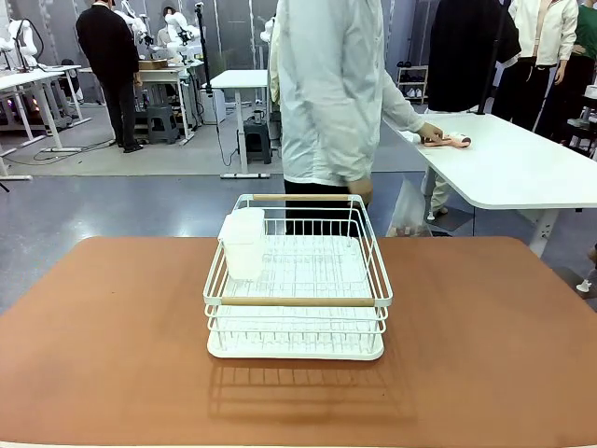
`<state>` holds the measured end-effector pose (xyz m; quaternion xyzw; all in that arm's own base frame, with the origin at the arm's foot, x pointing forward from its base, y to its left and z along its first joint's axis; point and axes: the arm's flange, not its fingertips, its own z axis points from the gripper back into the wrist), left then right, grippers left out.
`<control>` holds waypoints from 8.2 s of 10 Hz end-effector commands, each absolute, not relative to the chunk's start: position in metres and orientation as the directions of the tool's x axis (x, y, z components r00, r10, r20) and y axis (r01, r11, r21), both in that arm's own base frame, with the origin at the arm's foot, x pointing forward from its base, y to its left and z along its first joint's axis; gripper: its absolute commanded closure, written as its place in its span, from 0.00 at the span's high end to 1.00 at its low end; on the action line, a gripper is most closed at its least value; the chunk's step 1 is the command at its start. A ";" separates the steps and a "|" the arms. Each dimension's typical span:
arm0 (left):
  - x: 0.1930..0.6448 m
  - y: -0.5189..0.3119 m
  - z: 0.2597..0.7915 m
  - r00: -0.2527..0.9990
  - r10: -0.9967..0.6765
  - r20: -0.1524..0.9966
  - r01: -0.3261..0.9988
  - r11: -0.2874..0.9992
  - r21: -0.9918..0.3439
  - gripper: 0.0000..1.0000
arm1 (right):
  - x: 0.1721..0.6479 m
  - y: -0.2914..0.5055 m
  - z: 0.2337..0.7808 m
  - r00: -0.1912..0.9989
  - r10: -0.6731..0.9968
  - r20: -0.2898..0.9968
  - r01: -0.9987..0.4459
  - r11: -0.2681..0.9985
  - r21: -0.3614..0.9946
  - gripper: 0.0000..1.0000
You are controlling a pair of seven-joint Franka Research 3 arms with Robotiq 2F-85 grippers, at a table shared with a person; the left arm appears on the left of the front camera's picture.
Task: Clean the table.
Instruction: Pick up the Lint Roller when the human hands it over.
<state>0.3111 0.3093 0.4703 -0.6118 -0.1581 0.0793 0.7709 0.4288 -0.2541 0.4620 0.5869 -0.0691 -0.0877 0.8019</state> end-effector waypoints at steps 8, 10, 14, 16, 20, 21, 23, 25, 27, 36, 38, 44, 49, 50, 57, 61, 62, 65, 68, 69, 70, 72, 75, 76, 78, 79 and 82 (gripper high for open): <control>0.306 0.310 0.473 0.937 0.314 0.151 0.079 0.228 -0.970 1.00 | 0.428 -0.254 0.464 0.975 -0.222 0.010 0.058 0.296 0.954 1.00; 0.306 0.310 0.473 0.937 0.314 0.151 0.079 0.228 -0.970 1.00 | 0.428 -0.254 0.464 0.975 -0.222 0.010 0.058 0.296 0.954 1.00; 0.306 0.310 0.473 0.937 0.314 0.151 0.079 0.228 -0.970 1.00 | 0.428 -0.254 0.464 0.975 -0.222 0.010 0.058 0.296 0.954 1.00; 0.306 0.310 0.473 0.937 0.314 0.151 0.079 0.228 -0.970 1.00 | 0.428 -0.254 0.464 0.975 -0.222 0.010 0.058 0.296 0.954 1.00; 0.306 0.310 0.473 0.937 0.314 0.151 0.079 0.228 -0.970 1.00 | 0.428 -0.254 0.464 0.975 -0.222 0.010 0.058 0.296 0.954 1.00; 0.306 0.310 0.473 0.937 0.314 0.151 0.079 0.228 -0.970 1.00 | 0.428 -0.254 0.464 0.975 -0.222 0.010 0.058 0.296 0.954 1.00; 0.306 0.310 0.473 0.937 0.314 0.151 0.079 0.228 -0.970 1.00 | 0.428 -0.254 0.464 0.975 -0.222 0.010 0.058 0.296 0.954 1.00; 0.306 0.310 0.473 0.937 0.314 0.151 0.079 0.228 -0.970 1.00 | 0.428 -0.254 0.464 0.975 -0.222 0.010 0.058 0.296 0.954 1.00; 0.306 0.310 0.473 0.937 0.314 0.151 0.079 0.228 -0.970 1.00 | 0.428 -0.254 0.464 0.975 -0.222 0.010 0.058 0.296 0.954 1.00; 0.306 0.310 0.473 0.937 0.314 0.151 0.079 0.228 -0.970 1.00 | 0.428 -0.254 0.464 0.975 -0.222 0.010 0.058 0.296 0.954 1.00; 0.306 0.293 0.486 0.930 0.348 0.115 0.005 0.301 -0.954 1.00 | 0.428 -0.254 0.464 0.975 -0.222 0.010 0.058 0.296 0.954 1.00; 0.296 0.187 0.523 0.874 0.483 -0.043 -0.262 0.396 -0.880 1.00 | 0.428 -0.254 0.464 0.975 -0.222 0.010 0.058 0.296 0.954 1.00; 0.311 0.125 0.501 0.832 0.552 -0.055 -0.323 0.402 -0.857 1.00 | 0.428 -0.254 0.464 0.975 -0.222 0.010 0.058 0.296 0.954 1.00; 0.315 0.119 0.500 0.817 0.576 -0.027 -0.309 0.399 -0.863 1.00 | 0.428 -0.254 0.464 0.975 -0.222 0.010 0.058 0.296 0.954 1.00; 0.359 0.083 0.485 0.783 0.622 0.000 -0.303 0.381 -0.874 1.00 | 0.428 -0.254 0.464 0.975 -0.222 0.010 0.058 0.296 0.954 1.00; 0.373 0.081 0.471 0.764 0.645 -0.009 -0.318 0.365 -0.875 1.00 | 0.428 -0.254 0.464 0.975 -0.222 0.010 0.058 0.296 0.954 1.00; 0.374 0.080 0.467 0.759 0.652 -0.012 -0.320 0.357 -0.878 1.00 | 0.428 -0.254 0.464 0.975 -0.222 0.010 0.058 0.296 0.954 1.00; 0.374 0.077 0.457 0.759 0.651 -0.008 -0.324 0.366 -0.872 1.00 | 0.428 -0.254 0.464 0.975 -0.222 0.010 0.058 0.296 0.954 1.00; 0.375 0.078 0.456 0.765 0.644 0.025 -0.300 0.389 -0.871 0.81 | 0.428 -0.254 0.464 0.975 -0.222 0.010 0.058 0.296 0.954 1.00; 0.375 0.078 0.457 0.764 0.645 0.023 -0.299 0.386 -0.873 0.68 | 0.428 -0.254 0.464 0.975 -0.222 0.010 0.058 0.296 0.954 1.00; 0.375 0.077 0.457 0.764 0.644 0.025 -0.296 0.384 -0.875 0.62 | 0.428 -0.254 0.464 0.975 -0.222 0.010 0.058 0.296 0.954 1.00; 0.376 0.076 0.457 0.768 0.640 0.023 -0.295 0.386 -0.874 0.43 | 0.428 -0.254 0.464 0.975 -0.222 0.010 0.058 0.296 0.954 1.00; 0.376 0.075 0.457 0.771 0.636 0.023 -0.296 0.391 -0.872 0.11 | 0.428 -0.254 0.464 0.975 -0.222 0.010 0.058 0.296 0.954 1.00; 0.376 0.075 0.458 0.768 0.640 0.023 -0.295 0.386 -0.874 0.05 | 0.428 -0.254 0.464 0.975 -0.222 0.010 0.058 0.296 0.954 1.00; 0.375 0.075 0.458 0.769 0.638 0.020 -0.298 0.386 -0.873 0.00 | 0.428 -0.254 0.464 0.975 -0.222 0.010 0.058 0.296 0.954 1.00; 0.375 0.075 0.458 0.771 0.637 0.022 -0.295 0.387 -0.873 0.00 | 0.428 -0.254 0.464 0.975 -0.222 0.010 0.058 0.296 0.954 1.00; 0.374 0.079 0.463 0.778 0.628 -0.007 -0.322 0.389 -0.863 0.00 | 0.428 -0.254 0.464 0.975 -0.222 0.010 0.058 0.296 0.954 1.00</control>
